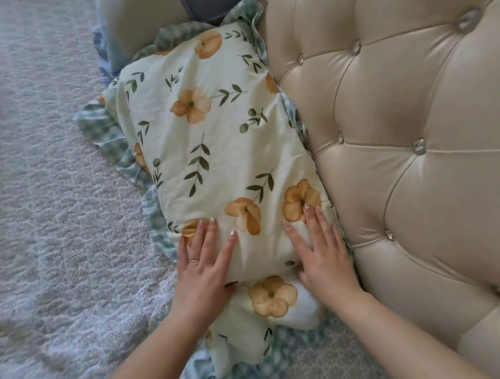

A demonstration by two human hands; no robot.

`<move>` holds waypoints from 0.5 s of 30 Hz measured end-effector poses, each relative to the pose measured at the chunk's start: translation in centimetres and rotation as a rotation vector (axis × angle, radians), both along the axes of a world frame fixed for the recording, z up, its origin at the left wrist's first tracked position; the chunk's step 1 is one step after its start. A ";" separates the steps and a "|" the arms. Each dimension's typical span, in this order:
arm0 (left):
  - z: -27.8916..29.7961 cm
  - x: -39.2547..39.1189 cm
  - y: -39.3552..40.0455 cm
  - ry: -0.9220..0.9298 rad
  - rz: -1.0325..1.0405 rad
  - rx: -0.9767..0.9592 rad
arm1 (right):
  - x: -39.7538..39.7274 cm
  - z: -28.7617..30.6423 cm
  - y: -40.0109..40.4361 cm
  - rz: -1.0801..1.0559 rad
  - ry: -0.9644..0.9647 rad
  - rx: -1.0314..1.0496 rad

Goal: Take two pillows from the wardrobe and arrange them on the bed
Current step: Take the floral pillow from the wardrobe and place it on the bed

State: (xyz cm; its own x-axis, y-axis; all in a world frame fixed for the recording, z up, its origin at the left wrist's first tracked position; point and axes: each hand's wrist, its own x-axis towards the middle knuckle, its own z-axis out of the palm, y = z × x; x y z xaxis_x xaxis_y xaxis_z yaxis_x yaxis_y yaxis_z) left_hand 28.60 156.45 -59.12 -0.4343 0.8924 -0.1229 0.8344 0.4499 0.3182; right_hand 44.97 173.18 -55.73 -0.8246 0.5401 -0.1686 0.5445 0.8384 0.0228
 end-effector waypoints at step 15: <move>3.0 -1.1 1.4 -0.052 0.051 -0.229 | -4.1 2.2 2.3 -0.054 -0.101 -0.081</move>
